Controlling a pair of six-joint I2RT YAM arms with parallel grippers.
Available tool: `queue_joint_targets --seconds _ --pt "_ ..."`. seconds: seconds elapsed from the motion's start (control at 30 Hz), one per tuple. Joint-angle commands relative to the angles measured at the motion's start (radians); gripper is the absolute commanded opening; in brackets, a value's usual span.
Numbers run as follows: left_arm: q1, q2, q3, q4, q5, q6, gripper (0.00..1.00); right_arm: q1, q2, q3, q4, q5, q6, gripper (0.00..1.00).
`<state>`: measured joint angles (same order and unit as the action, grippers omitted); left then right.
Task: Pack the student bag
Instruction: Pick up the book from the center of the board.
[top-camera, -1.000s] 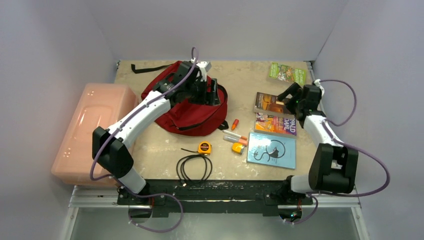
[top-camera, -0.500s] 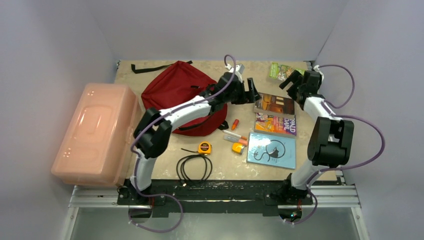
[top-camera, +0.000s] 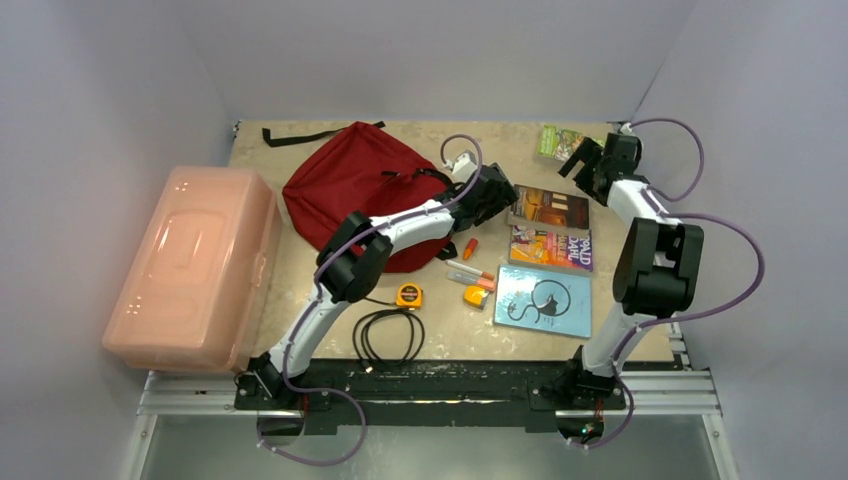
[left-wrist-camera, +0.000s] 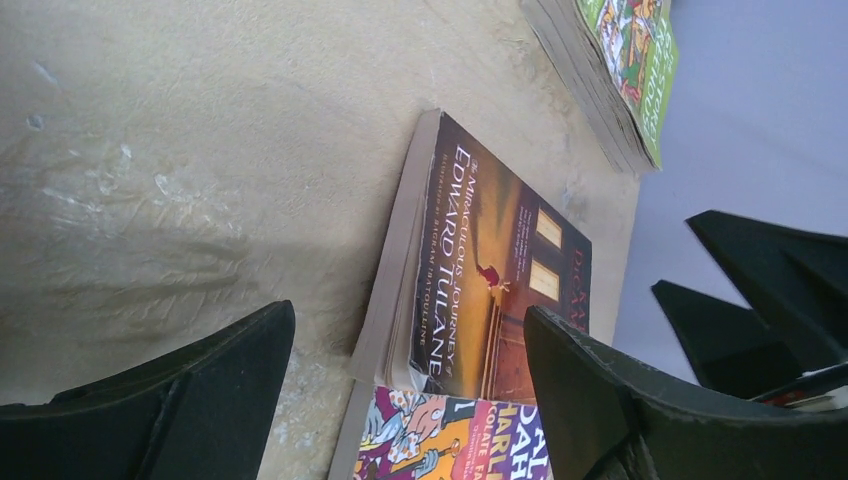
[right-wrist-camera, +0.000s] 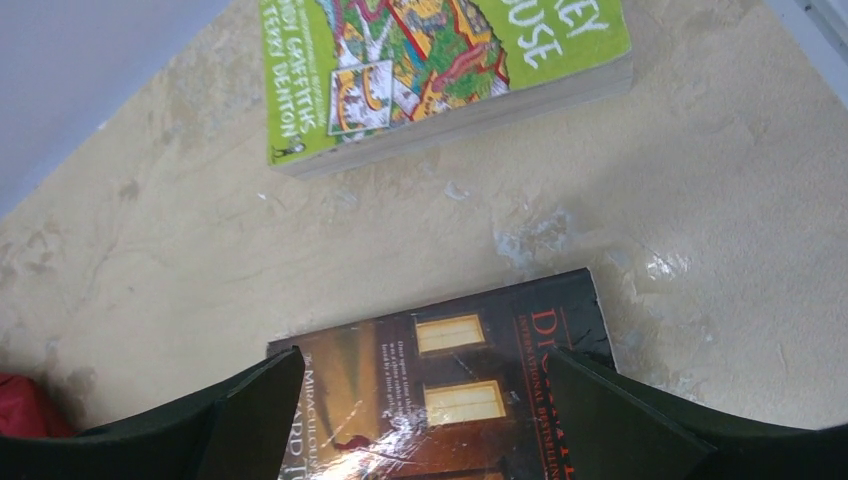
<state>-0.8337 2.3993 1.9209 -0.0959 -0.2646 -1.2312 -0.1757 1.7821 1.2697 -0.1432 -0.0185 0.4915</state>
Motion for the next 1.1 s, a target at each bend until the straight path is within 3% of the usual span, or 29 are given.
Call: queue_joint_targets --seconds 0.0,0.47,0.83,1.07 --pt "-0.017 0.032 0.047 0.018 0.006 -0.15 0.84 -0.005 0.049 0.014 -0.014 -0.022 -0.02 0.95" --pt "-0.016 0.062 -0.002 0.078 0.206 -0.275 0.77 -0.005 0.117 0.057 -0.064 -0.034 -0.042 0.91" --pt "-0.015 0.097 0.002 0.096 0.176 -0.309 0.78 -0.005 0.126 0.065 -0.067 -0.037 -0.06 0.91" --pt "-0.008 0.086 -0.042 0.209 0.109 -0.289 0.65 -0.005 0.129 0.068 -0.067 -0.035 -0.063 0.91"
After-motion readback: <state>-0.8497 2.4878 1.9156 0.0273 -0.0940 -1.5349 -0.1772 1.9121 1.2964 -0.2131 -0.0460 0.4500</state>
